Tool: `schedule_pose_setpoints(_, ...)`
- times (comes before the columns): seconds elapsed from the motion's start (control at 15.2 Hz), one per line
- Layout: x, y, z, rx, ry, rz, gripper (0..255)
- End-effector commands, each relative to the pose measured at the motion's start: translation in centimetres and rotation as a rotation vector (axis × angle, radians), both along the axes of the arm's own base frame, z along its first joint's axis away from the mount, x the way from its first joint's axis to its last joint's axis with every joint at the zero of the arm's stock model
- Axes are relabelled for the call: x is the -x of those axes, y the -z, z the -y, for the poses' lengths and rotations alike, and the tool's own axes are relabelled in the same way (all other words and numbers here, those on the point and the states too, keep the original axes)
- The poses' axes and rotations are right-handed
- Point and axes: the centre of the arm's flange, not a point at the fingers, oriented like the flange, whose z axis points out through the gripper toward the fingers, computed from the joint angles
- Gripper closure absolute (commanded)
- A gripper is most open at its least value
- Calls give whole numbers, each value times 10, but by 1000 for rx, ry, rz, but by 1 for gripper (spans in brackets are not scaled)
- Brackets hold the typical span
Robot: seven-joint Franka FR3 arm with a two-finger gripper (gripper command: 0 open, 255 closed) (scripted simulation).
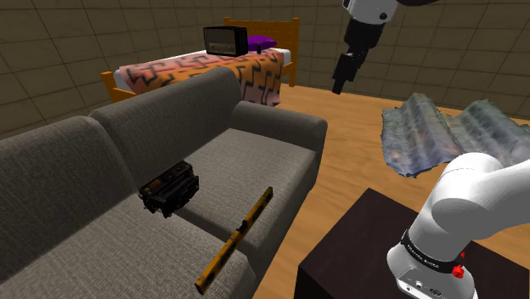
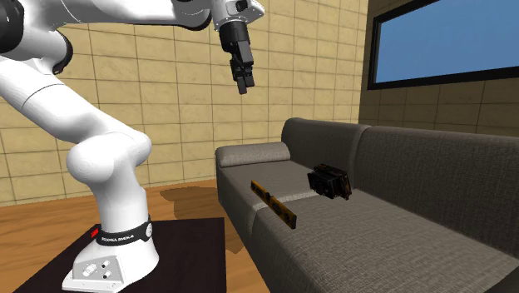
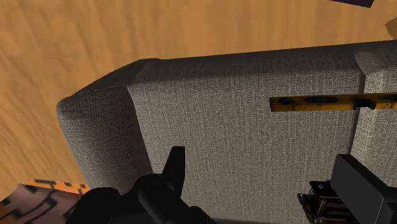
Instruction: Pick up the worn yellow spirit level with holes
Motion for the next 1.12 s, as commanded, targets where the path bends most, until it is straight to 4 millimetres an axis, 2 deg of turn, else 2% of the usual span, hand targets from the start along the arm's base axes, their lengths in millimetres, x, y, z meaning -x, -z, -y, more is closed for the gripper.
schedule_pose_setpoints(0.0,0,0,0,0,0,0,0)
schedule_pose_setpoints(0.53,13,80,-69,-26,263,-14,0)
schedule_pose_setpoints(1.06,9,159,-141,-52,526,-28,0)
